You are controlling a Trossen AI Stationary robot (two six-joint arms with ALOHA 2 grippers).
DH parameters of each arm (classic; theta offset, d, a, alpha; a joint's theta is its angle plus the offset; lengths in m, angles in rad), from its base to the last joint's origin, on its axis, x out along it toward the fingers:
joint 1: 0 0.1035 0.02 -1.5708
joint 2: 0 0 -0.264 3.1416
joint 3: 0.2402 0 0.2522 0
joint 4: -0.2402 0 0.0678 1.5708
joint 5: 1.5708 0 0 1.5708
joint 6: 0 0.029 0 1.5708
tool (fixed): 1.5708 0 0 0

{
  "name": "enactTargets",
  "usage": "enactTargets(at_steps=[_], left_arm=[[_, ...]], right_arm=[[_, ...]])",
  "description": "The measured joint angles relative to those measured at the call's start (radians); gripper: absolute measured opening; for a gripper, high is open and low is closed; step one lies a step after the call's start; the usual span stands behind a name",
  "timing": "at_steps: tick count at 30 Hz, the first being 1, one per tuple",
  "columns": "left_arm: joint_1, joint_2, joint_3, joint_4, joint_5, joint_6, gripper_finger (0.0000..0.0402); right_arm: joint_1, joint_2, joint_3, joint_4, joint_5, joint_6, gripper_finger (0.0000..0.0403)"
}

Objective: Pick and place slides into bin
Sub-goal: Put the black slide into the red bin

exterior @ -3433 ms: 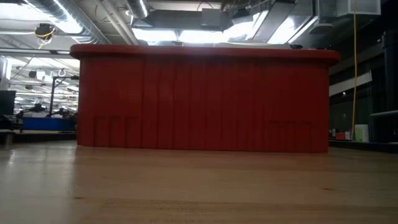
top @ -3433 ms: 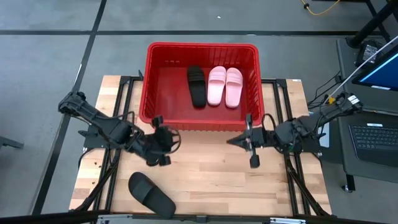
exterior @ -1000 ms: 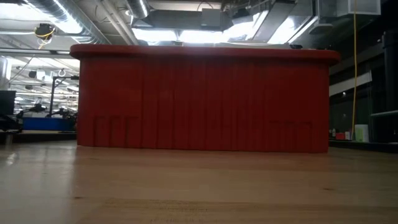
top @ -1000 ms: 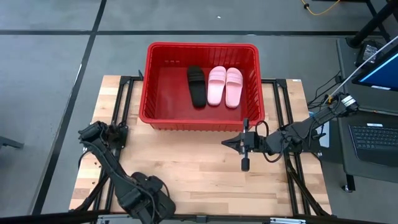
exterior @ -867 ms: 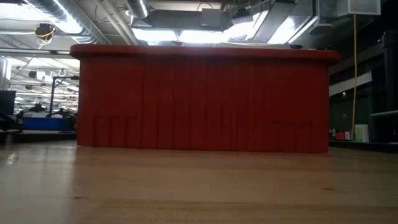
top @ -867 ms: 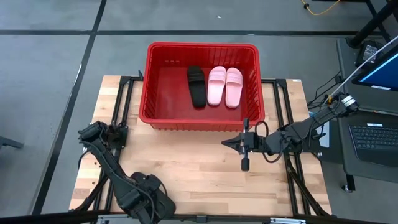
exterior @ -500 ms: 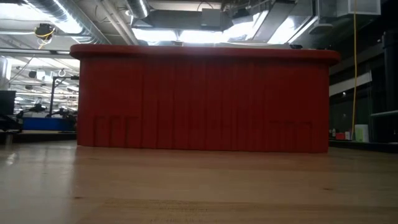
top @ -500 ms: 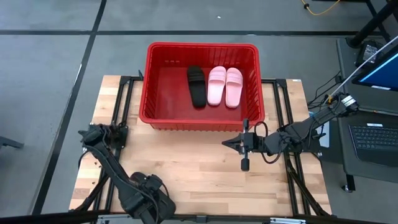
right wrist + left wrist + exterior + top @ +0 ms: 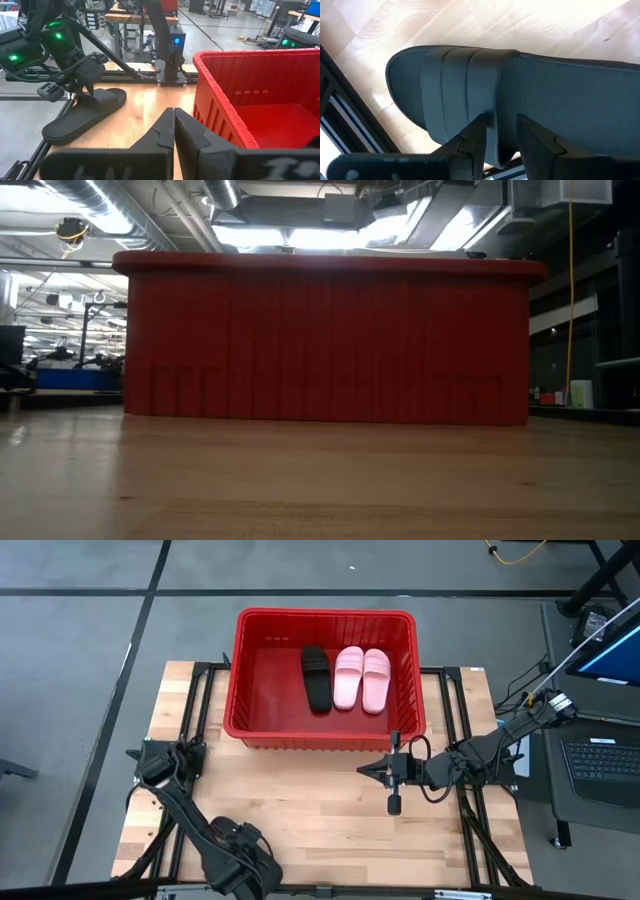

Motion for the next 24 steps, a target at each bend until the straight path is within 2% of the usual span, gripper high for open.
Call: enactTargets(at_steps=[10, 24], left_arm=[[0.0, 0.043, 0.0, -0.061, 0.052, -0.01, 0.0099], [-0.001, 0.046, 0.0, -0.153, 0.054, -0.022, 0.0096]], right_arm=[[0.0, 0.0, 0.0, 0.0, 0.0, 0.005, 0.0013], [0.0, 0.0, 0.0, 0.0, 0.0, 0.003, 0.0013]])
